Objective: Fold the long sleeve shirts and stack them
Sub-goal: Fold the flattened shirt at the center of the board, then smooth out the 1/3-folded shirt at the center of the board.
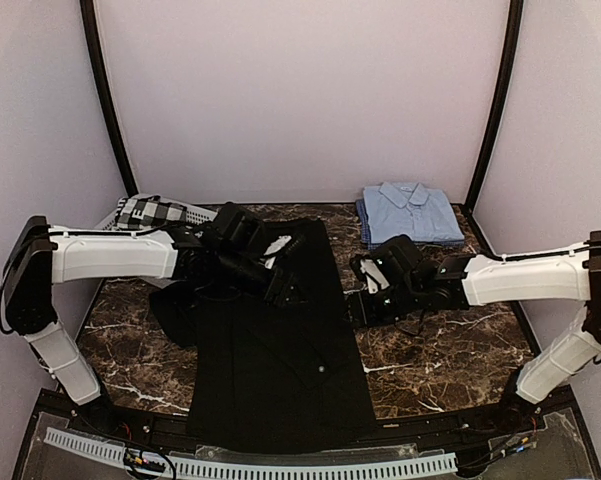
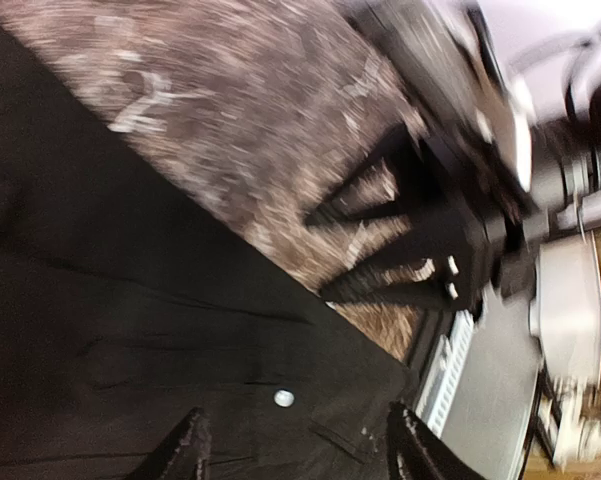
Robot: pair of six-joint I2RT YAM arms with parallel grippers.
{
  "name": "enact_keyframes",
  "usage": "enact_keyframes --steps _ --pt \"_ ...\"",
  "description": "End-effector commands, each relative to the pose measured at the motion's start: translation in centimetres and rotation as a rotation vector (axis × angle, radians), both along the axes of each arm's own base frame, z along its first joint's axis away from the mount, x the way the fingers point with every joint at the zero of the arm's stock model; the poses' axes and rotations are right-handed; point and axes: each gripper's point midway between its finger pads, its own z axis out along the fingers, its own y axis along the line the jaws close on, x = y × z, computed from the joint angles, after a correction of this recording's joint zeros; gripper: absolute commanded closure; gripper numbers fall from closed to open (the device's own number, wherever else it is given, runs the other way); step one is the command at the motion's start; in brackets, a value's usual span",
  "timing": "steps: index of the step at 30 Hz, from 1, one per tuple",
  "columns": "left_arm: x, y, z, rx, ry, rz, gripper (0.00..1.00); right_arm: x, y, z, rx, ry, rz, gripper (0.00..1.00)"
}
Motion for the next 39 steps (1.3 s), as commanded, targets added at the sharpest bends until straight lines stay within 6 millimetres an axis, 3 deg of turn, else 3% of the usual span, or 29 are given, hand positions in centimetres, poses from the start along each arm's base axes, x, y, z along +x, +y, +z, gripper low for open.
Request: enact_keyframes --steps 1,7,17,24,28,32,39 --pt "4.9 5.3 -0.5 0.078 0.001 0.293 0.44 -2.0 0.9 -2.1 -0.065 0.031 0.09 0.56" --pt "6.3 8.3 -1.5 0.108 0.025 0.4 0.46 -3.5 0.7 -5.0 -0.224 0.068 0.102 0.63" --pt "6.2 8.9 -2.0 0.12 0.018 0.404 0.46 -5.5 1.3 -6.9 -0.293 0.119 0.104 0.61" --pt "6.2 8.9 -2.3 0.116 0.013 0.397 0.46 -5.9 1.5 -7.4 -0.305 0.137 0.095 0.69" --pt "6.3 8.9 -2.1 0.108 0.005 0.397 0.47 -5.8 2.0 -7.1 -0.286 0.137 0.091 0.79" --pt "6.6 9.1 -1.9 0.107 -0.009 0.409 0.47 -5.7 2.4 -6.3 -0.275 0.134 0.091 0.99" --pt "7.8 10.2 -1.7 0.132 -0.039 0.475 0.47 -6.3 2.5 -3.4 -0.23 0.123 0.096 1.0"
